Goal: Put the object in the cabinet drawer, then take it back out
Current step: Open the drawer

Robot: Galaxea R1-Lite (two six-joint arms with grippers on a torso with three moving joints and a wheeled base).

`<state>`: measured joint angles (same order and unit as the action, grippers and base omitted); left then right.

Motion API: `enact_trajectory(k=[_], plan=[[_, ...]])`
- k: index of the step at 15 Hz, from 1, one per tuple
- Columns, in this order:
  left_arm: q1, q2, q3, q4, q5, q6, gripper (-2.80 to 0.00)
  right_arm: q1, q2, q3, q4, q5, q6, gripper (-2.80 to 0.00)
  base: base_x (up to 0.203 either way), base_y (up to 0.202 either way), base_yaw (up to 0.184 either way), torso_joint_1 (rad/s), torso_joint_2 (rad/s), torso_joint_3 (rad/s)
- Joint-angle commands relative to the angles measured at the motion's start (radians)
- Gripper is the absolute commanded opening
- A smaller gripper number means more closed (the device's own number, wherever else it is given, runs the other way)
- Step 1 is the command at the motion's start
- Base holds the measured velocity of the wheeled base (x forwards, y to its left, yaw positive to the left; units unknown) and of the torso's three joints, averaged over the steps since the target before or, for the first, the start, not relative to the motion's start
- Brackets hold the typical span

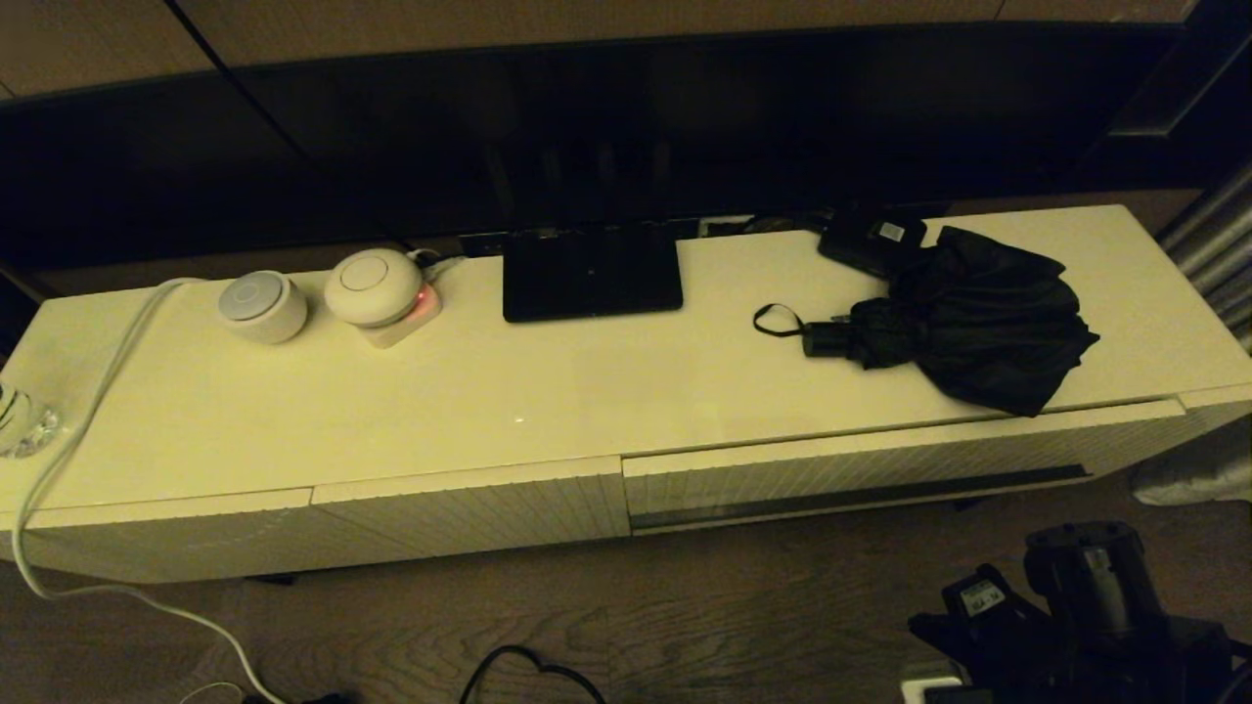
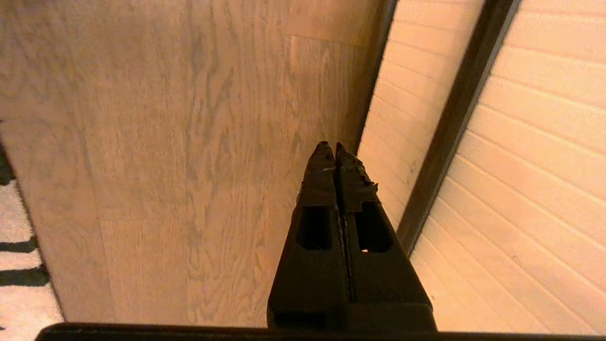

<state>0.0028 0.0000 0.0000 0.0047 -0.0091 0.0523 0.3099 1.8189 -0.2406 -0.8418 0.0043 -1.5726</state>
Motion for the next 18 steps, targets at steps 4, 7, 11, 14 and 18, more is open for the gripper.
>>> enact_trajectory(k=[4, 7, 11, 14, 18], plan=[[0.0, 0.0, 0.003, 0.0, 0.0, 0.0, -2.8, -0.031, -0.01, 0.032, -0.025, 0.034, -0.008, 0.0, 0.0, 0.0, 0.0, 0.0, 0.0, 0.0], [0.0, 0.0, 0.003, 0.0, 0.0, 0.0, -2.8, -0.033, -0.004, 0.029, -0.025, 0.038, 0.005, 0.0, 0.0, 0.0, 0.0, 0.0, 0.0, 0.0], [0.0, 0.0, 0.003, 0.0, 0.0, 0.0, -2.8, -0.06, 0.079, -0.003, -0.024, 0.048, 0.003, 0.0, 0.0, 0.0, 0.0, 0.0, 0.0, 0.0], [0.0, 0.0, 0.003, 0.0, 0.0, 0.001, -2.8, -0.076, 0.137, -0.06, -0.023, 0.045, 0.006, 0.0, 0.0, 0.0, 0.0, 0.0, 0.0, 0.0], [0.0, 0.0, 0.003, 0.0, 0.0, 0.001, -2.8, -0.078, 0.161, -0.124, -0.024, 0.043, 0.04, 0.0, 0.0, 0.0, 0.0, 0.0, 0.0, 0.0]])
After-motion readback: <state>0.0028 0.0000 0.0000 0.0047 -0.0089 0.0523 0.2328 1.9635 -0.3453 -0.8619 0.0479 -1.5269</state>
